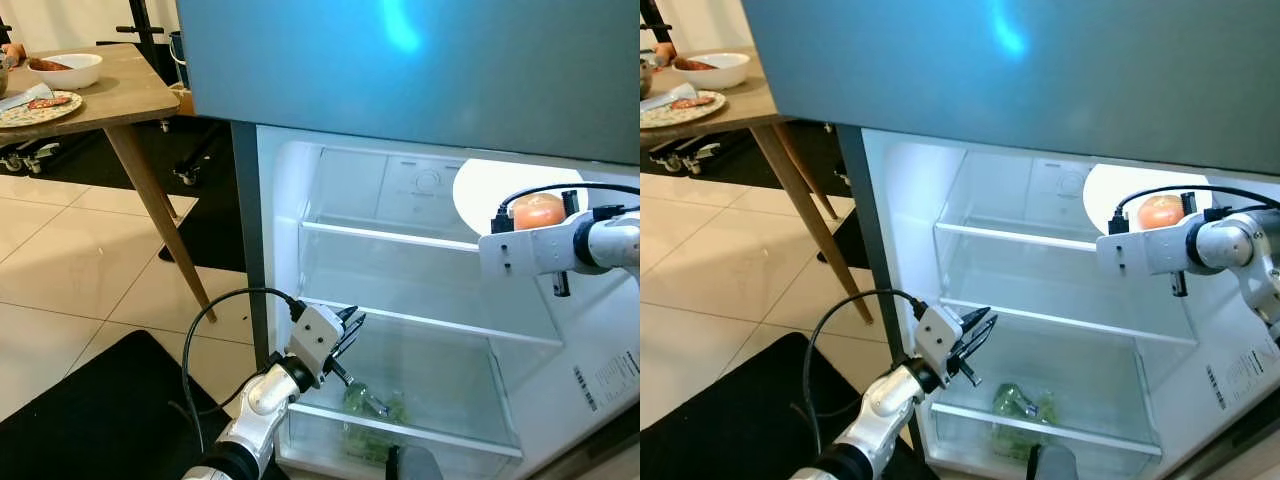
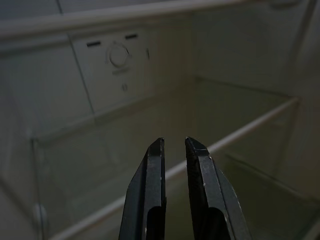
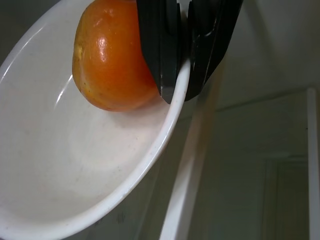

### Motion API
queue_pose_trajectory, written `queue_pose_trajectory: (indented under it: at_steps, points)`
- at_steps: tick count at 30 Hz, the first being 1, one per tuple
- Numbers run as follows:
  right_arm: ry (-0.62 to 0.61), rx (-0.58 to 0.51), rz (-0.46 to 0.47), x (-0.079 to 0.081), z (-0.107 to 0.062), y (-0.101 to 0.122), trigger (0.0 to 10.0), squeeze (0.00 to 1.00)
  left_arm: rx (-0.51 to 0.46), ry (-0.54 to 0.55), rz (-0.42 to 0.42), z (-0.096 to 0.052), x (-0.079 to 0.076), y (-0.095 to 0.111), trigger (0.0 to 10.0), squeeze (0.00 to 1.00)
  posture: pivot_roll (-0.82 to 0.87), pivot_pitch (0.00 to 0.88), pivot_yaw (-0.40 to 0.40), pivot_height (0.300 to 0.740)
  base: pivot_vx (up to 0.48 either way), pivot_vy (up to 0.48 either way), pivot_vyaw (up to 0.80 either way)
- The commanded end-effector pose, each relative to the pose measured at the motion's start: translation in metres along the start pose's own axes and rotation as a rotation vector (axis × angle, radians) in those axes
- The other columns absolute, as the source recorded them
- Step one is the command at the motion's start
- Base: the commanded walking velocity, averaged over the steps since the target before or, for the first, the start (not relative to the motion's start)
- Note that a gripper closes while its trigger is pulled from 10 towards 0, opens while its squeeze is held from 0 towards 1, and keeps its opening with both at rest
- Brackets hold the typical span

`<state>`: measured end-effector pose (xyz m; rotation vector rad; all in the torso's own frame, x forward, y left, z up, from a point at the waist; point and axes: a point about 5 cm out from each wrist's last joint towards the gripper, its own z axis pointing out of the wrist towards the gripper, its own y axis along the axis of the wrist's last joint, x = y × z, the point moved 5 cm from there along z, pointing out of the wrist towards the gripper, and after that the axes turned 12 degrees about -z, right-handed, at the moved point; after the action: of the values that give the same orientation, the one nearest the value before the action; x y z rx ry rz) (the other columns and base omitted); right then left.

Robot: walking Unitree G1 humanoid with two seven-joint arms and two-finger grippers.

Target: Restocking fridge

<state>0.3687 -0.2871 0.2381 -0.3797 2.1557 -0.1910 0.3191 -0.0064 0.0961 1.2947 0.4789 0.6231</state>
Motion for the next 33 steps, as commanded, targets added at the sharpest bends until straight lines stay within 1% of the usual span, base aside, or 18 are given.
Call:
queue_pose_trajectory:
  at_steps: [1, 2, 3, 4, 5, 18, 21, 22, 23, 29, 33]
  points:
    - [-0.006, 0.009, -0.011, -0.003, 0.002, 0.000, 10.0, 0.00, -0.047, 0.001, -0.001, 0.002, -0.004, 0.007, 10.0, 0.00, -0.19, 0.000, -0.019, 0.463, 0.000, 0.000, 0.00]
    - [-0.002, 0.016, -0.010, -0.002, 0.003, -0.002, 10.0, 0.00, -0.069, 0.004, 0.000, 0.004, -0.004, 0.012, 10.0, 0.00, -0.18, 0.000, -0.020, 0.463, 0.000, 0.000, 0.00]
    - [-0.002, 0.016, -0.010, -0.002, 0.003, -0.002, 10.0, 0.00, -0.069, 0.004, 0.000, 0.004, -0.004, 0.012, 10.0, 0.00, -0.18, 0.000, -0.020, 0.463, 0.000, 0.000, 0.00]
    - [0.007, 0.026, -0.008, 0.000, 0.004, -0.005, 10.0, 0.00, -0.106, 0.008, -0.009, 0.006, -0.004, 0.020, 10.0, 0.00, -0.18, 0.000, -0.021, 0.463, 0.000, 0.000, 0.00]
    - [0.011, 0.029, -0.008, 0.001, 0.005, -0.006, 10.0, 0.00, -0.116, 0.010, -0.013, 0.007, -0.004, 0.022, 10.0, 0.00, -0.18, 0.000, -0.021, 0.463, 0.000, 0.000, 0.00]
    - [0.017, 0.036, 0.000, 0.001, 0.007, -0.009, 10.0, 0.00, -0.160, 0.001, -0.031, 0.010, -0.007, 0.032, 10.0, 0.00, -0.18, 0.000, -0.019, 0.463, 0.000, 0.000, 0.00]
    - [0.019, 0.034, 0.009, 0.000, 0.007, -0.011, 10.0, 0.00, -0.181, -0.019, -0.069, 0.011, -0.012, 0.037, 10.0, 0.00, -0.18, 0.000, -0.020, 0.463, 0.000, 0.000, 0.00]
    - [0.019, 0.034, 0.009, 0.000, 0.007, -0.011, 10.0, 0.00, -0.181, -0.019, -0.069, 0.011, -0.012, 0.037, 10.0, 0.00, -0.18, 0.000, -0.020, 0.463, 0.000, 0.000, 0.00]
    - [0.018, 0.028, 0.015, 0.000, 0.006, -0.011, 10.0, 0.00, -0.190, -0.035, -0.084, 0.011, -0.016, 0.039, 10.0, 0.00, -0.18, 0.000, -0.020, 0.463, 0.000, 0.000, 0.00]
    - [0.010, 0.018, 0.020, -0.003, 0.007, -0.010, 10.0, 0.00, -0.205, -0.056, -0.092, 0.012, -0.021, 0.043, 10.0, 0.00, -0.18, 0.000, -0.020, 0.463, 0.000, 0.000, 0.00]
    - [0.005, 0.007, 0.023, -0.005, 0.007, -0.007, 10.0, 0.00, -0.211, -0.061, -0.094, 0.011, -0.022, 0.045, 10.0, 0.00, -0.18, 0.000, -0.018, 0.463, 0.000, 0.000, 0.00]
